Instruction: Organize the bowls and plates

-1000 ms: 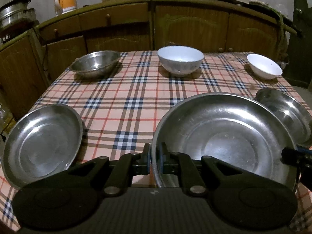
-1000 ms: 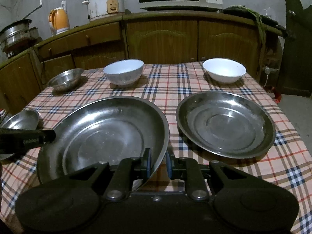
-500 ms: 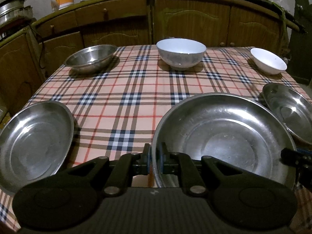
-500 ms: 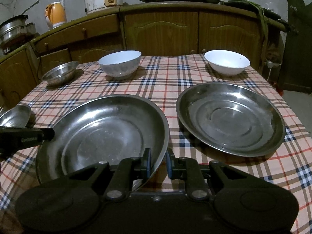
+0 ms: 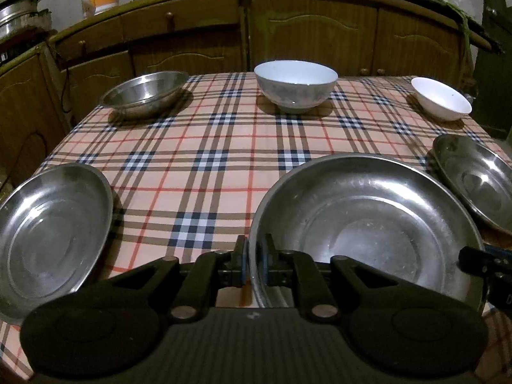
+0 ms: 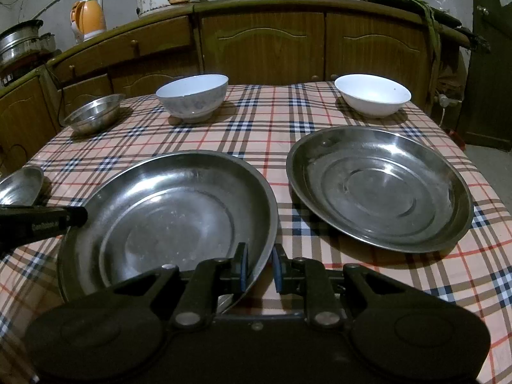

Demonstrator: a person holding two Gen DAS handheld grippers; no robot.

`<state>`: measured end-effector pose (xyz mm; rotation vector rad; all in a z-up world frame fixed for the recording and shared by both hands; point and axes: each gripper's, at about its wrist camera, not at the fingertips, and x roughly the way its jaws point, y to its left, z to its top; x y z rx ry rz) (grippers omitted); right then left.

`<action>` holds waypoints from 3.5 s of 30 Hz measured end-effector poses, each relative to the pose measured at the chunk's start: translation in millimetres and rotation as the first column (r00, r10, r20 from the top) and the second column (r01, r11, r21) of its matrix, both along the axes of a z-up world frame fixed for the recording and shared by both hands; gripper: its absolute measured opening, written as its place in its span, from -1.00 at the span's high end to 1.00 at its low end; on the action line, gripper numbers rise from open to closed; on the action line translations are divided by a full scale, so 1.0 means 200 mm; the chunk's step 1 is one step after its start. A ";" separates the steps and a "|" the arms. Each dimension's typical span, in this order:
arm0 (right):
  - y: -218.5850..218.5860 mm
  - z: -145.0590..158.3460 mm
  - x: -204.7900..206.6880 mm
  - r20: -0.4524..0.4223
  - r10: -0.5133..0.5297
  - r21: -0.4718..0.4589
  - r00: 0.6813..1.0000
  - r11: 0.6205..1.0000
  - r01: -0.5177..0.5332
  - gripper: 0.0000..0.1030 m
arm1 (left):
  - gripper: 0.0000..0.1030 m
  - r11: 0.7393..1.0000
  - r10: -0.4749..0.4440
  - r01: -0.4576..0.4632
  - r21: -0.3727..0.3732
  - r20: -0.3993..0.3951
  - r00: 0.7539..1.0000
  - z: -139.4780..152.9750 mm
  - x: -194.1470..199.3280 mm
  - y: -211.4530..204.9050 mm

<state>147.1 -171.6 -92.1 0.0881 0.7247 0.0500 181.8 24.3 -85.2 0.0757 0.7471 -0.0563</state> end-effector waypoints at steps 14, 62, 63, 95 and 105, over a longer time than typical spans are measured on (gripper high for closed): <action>-0.02 0.02 -0.02 0.020 -0.014 -0.004 1.000 1.000 0.014 0.57 | 0.69 1.000 0.011 -0.011 -0.007 0.006 1.000 0.01 0.00 0.00; -1.04 0.03 0.03 -0.002 -0.408 0.095 0.913 0.909 0.406 -0.27 | -0.15 0.956 -0.292 0.293 0.003 -0.045 0.955 0.05 0.41 -0.90; -1.04 0.02 0.05 -0.010 -0.405 0.103 0.914 0.909 0.404 -0.27 | -0.15 0.957 -0.290 0.291 0.003 -0.050 0.956 0.04 0.42 -0.91; -0.95 0.35 -0.13 0.138 -0.413 0.124 0.900 0.909 0.398 0.59 | 0.79 0.945 -0.325 0.326 -0.037 0.034 0.945 0.30 0.24 -0.93; -0.84 0.47 -0.24 0.192 -0.385 0.118 0.903 0.922 0.368 0.59 | 0.78 0.957 -0.285 0.287 -0.030 0.068 0.956 0.41 0.12 -0.81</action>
